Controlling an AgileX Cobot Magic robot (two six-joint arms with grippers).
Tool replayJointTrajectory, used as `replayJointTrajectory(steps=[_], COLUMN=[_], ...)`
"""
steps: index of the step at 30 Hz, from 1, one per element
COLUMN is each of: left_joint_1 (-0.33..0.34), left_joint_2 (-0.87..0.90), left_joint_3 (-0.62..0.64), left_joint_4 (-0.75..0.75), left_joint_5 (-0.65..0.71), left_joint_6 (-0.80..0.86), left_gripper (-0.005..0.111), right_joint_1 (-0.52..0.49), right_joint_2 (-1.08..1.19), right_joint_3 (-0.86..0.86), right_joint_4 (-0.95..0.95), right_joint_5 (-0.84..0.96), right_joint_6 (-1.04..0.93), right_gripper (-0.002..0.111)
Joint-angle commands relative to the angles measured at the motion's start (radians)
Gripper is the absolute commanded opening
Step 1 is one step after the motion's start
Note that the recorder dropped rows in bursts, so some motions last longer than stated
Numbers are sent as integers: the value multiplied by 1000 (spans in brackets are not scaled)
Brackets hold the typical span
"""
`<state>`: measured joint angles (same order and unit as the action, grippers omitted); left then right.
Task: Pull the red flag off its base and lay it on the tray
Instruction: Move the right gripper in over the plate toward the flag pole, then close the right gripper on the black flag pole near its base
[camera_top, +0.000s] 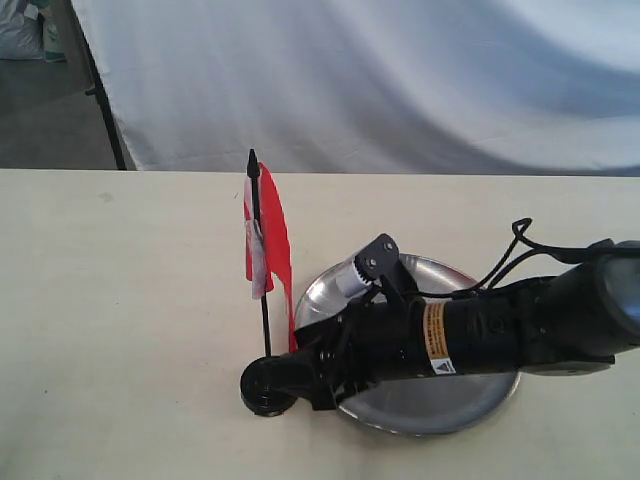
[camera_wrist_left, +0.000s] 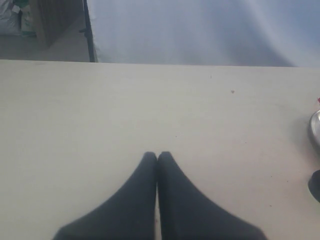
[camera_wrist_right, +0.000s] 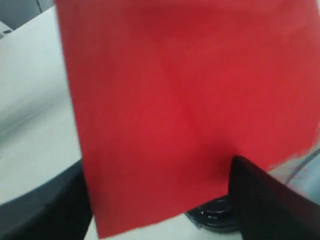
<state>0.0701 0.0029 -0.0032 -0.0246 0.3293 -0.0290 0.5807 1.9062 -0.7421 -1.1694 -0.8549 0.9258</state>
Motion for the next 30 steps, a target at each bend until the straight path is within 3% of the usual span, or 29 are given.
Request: replayJointTrajectory(steps=[1, 3, 11, 21, 24, 29, 30], left_joint_1=[1, 1, 1, 1, 1, 1, 1], left_joint_2=[-3, -3, -3, -3, -3, -3, -3], left_joint_3=[3, 3, 3, 3, 3, 3, 3], left_joint_4=[-2, -2, -6, -6, -6, -5, -5], left_joint_5=[-5, -5, -5, -5, -5, -5, -5], left_joint_6=[-1, -1, -1, -1, -1, -1, -1], left_gripper=[0, 0, 0, 0, 0, 0, 0], right_joint_1=[4, 4, 19, 64, 64, 64, 64], right_joint_2=[-1, -1, 18, 56, 56, 56, 56], right_joint_3=[-41, -65, -117, -118, -118, -118, -118], right_joint_4=[32, 27, 29, 221, 226, 224, 224], right_joint_5=[8, 8, 57, 127, 132, 127, 123], right_joint_6=[-11, -10, 2, -100, -100, -122, -124], right_gripper=[52, 49, 56, 54, 40, -1, 0])
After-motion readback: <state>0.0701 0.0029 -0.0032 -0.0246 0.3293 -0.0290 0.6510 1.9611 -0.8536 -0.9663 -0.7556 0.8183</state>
